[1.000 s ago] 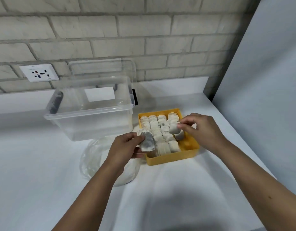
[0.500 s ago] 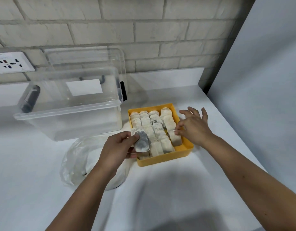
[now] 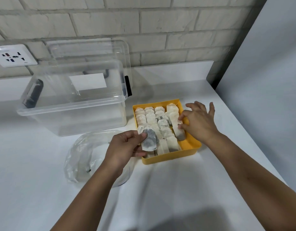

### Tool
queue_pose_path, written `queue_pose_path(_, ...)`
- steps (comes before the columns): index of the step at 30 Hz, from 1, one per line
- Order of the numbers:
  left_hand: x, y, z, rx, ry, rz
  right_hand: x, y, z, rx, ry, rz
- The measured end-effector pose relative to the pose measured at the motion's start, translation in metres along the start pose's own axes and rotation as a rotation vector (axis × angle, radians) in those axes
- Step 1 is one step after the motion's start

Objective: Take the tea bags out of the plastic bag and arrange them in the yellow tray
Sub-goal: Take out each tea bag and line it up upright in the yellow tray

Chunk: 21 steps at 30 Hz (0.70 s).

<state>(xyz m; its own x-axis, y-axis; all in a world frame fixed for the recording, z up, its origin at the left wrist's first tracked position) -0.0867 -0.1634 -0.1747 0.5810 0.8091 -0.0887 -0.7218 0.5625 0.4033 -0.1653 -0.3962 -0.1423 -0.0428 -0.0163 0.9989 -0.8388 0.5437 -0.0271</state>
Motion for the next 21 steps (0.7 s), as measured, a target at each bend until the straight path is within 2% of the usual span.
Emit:
queue_pose_path(2, -0.002, 0.001, 0.000, -0.005, 0.015, 0.002, 0.020, 0.012, -0.019, 0.076, -0.136, 0.140)
queue_pose_path(4, -0.005, 0.001, 0.002, -0.017, 0.025, 0.005, 0.039, 0.029, -0.041, 0.174, -0.412, 0.246)
queue_pose_path(7, -0.008, 0.002, 0.005, -0.036, 0.043, 0.017, 0.041, 0.047, -0.065, 0.203, -0.654, 0.136)
queue_pose_path(9, -0.009, 0.003, 0.005, -0.038, 0.059, 0.022, 0.036, 0.050, -0.069, 0.172, -0.681, 0.098)
queue_pose_path(16, -0.007, 0.007, 0.005, -0.013, 0.101, 0.017, 0.042, 0.053, -0.059, 0.143, -0.832, 0.190)
queue_pose_path(21, -0.001, 0.006, 0.006, -0.006, 0.093, 0.027, 0.059, 0.044, -0.014, 0.037, -0.757, 0.220)
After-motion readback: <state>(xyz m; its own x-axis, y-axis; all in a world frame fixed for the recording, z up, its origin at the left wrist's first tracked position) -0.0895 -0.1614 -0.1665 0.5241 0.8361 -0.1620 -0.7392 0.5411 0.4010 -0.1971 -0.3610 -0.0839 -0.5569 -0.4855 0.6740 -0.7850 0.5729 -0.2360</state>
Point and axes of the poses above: each hand's wrist, its own y-axis away from the middle knuckle, its own x-axis out of the back of the hand, z = x × y, the point moved 7 cm from there along -y, towards the middle knuckle, and after that the axes turned 1 degree about y, right-handed, at the moved point
